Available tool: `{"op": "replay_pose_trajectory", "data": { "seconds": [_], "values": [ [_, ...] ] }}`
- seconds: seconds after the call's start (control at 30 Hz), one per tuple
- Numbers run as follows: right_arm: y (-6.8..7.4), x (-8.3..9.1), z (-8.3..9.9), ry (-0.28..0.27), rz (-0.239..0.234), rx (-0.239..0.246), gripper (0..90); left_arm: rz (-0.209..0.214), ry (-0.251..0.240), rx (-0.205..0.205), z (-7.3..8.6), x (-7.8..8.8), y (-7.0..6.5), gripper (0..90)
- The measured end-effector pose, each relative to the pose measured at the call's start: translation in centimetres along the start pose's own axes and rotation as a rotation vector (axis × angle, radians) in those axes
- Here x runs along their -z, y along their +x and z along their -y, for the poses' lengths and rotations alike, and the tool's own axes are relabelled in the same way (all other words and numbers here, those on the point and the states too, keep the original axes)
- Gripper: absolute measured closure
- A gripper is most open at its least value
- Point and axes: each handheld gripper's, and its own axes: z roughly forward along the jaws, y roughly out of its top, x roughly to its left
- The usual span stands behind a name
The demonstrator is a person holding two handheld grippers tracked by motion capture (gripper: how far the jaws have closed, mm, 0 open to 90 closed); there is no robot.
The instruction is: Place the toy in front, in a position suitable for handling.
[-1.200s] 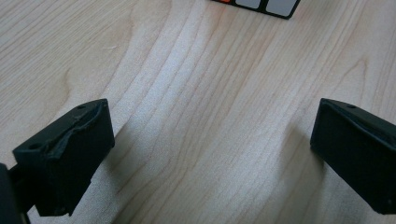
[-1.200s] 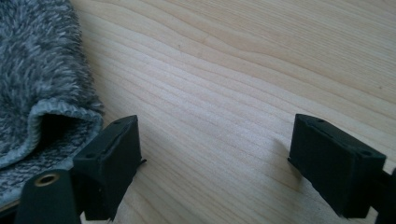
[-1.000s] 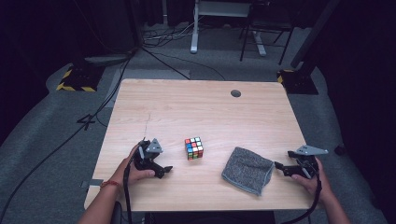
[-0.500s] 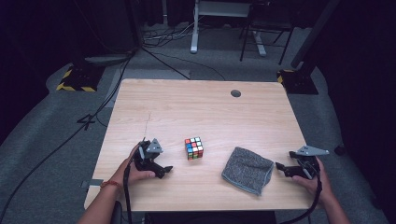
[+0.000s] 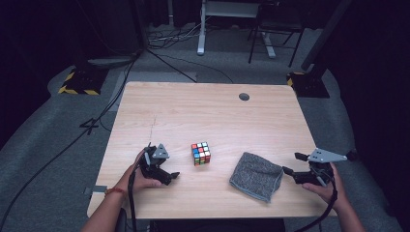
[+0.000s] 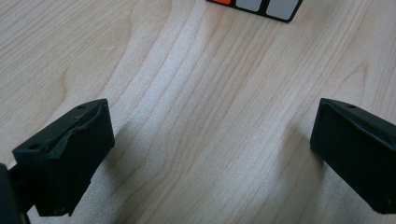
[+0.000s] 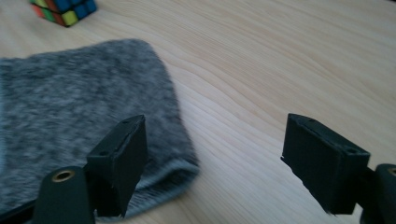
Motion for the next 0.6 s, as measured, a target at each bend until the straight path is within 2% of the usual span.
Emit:
{"op": "replay_pose_trajectory", "data": {
  "seconds": [0.07,0.17,0.27,0.33,0.37,0.4,0.43,0.47,0.57,0.6],
  "values": [
    [0.4,-0.1,-0.4,-0.001,-0.014,0.015,24.0,0.0,0.0,0.001,0.0,0.0,0.0,0.1],
    [2.2,-0.7,-1.8,0.012,-0.061,0.082,26.5,-0.001,0.0,-0.001,0.0,0.0,0.0,0.1],
    [4.6,-2.3,-3.3,0.037,-0.14,0.132,28.2,-0.003,0.001,0.0,0.0,0.0,0.0,0.1],
    [5.0,-2.7,-3.4,0.047,-0.151,0.136,28.4,-0.003,0.001,0.0,0.0,0.0,0.0,0.1],
    [5.9,-3.9,-3.5,0.077,-0.17,0.161,29.2,-0.002,0.001,0.001,0.0,0.0,0.0,0.2],
    [5.9,-3.9,-3.5,0.077,-0.17,0.161,29.2,-0.002,0.001,0.001,0.0,0.0,0.0,0.2],
    [6.3,-4.9,-3.4,0.109,-0.174,0.175,29.7,-0.003,0.001,0.001,0.0,0.0,0.0,0.2],
    [6.4,-5.3,-3.2,0.117,-0.176,0.179,29.9,-0.003,0.001,0.001,0.0,0.0,0.0,0.2],
    [6.4,-6.2,-2.5,0.139,-0.185,0.161,30.5,-0.004,0.001,0.002,0.0,0.0,-0.1,0.1],
    [6.3,-6.8,-1.8,0.16,-0.167,0.161,30.5,-0.004,0.001,0.003,-0.1,-0.1,-0.1,0.1]
  ]
}}
